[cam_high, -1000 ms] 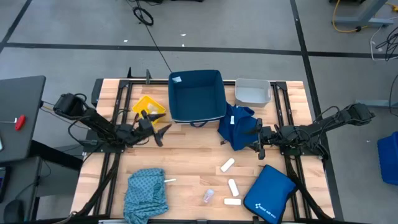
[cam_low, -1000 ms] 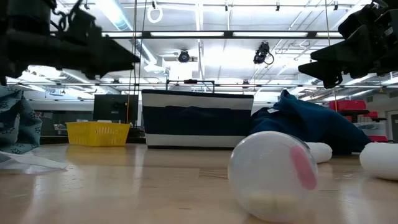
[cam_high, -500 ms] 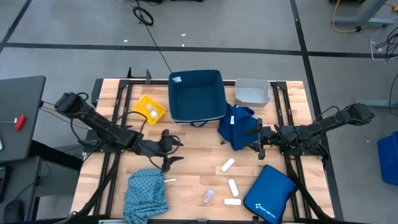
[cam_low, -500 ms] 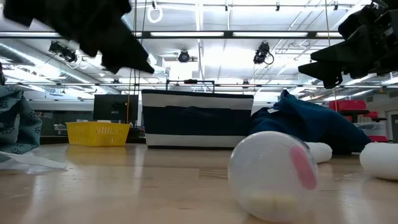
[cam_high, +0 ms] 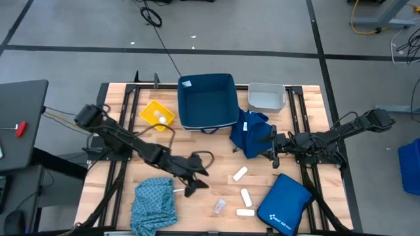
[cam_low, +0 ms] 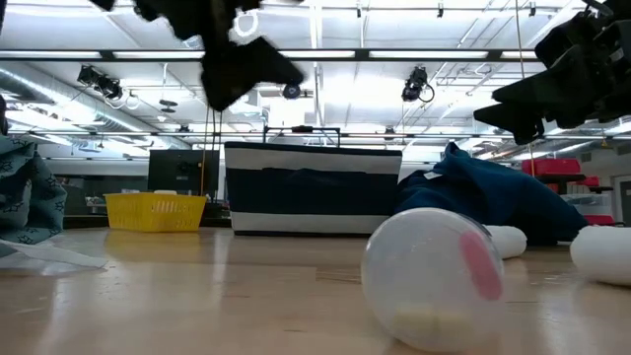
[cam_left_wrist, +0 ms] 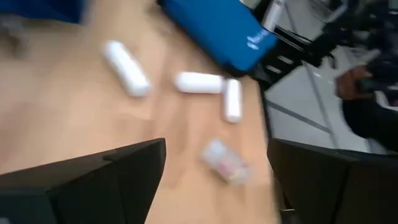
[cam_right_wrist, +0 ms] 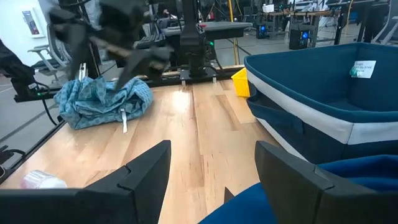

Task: Pick & place medical supplies in basket/bin
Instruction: Put the white pill bottle into the basket

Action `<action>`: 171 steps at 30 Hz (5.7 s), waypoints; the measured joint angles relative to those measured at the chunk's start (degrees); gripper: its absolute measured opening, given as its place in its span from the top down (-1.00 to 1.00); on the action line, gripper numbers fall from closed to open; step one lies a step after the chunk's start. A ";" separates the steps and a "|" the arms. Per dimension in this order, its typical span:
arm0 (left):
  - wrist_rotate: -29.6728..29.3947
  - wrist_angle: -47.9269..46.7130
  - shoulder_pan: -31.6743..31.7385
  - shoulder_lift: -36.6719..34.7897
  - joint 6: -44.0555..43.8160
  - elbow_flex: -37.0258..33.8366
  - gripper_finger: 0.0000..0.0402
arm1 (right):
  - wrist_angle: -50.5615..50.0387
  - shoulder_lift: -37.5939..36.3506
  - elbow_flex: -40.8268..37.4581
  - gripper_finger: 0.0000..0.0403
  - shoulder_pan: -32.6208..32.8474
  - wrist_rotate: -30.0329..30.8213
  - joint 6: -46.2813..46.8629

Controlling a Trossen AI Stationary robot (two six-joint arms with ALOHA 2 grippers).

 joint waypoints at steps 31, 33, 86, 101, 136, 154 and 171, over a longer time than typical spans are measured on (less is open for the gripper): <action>11.01 -19.62 -0.40 28.26 -20.48 29.29 -0.43 | 3.69 -0.02 0.00 -0.20 0.02 1.46 -7.71; 11.01 -19.78 -0.28 29.22 -21.01 29.27 -0.43 | 3.30 -0.02 0.00 -0.20 0.02 1.96 -7.80; 11.96 -25.68 -0.42 29.29 -9.89 28.96 0.26 | 1.26 -0.01 0.00 -0.20 0.01 6.58 -8.12; -17.82 -8.94 -8.79 21.63 25.98 29.00 0.26 | 1.11 0.00 0.00 -0.20 0.02 6.54 -8.11; -25.63 77.05 -2.21 25.34 59.73 9.82 0.26 | 1.02 -0.02 0.00 -0.20 0.00 6.38 -6.68; -46.56 77.49 -0.11 3.84 64.78 -18.25 0.26 | -0.95 -0.02 0.00 -0.20 0.01 6.58 -5.51; -73.13 77.41 6.23 -2.18 56.51 -31.90 0.26 | -1.63 0.00 0.01 -0.20 0.01 6.54 -4.62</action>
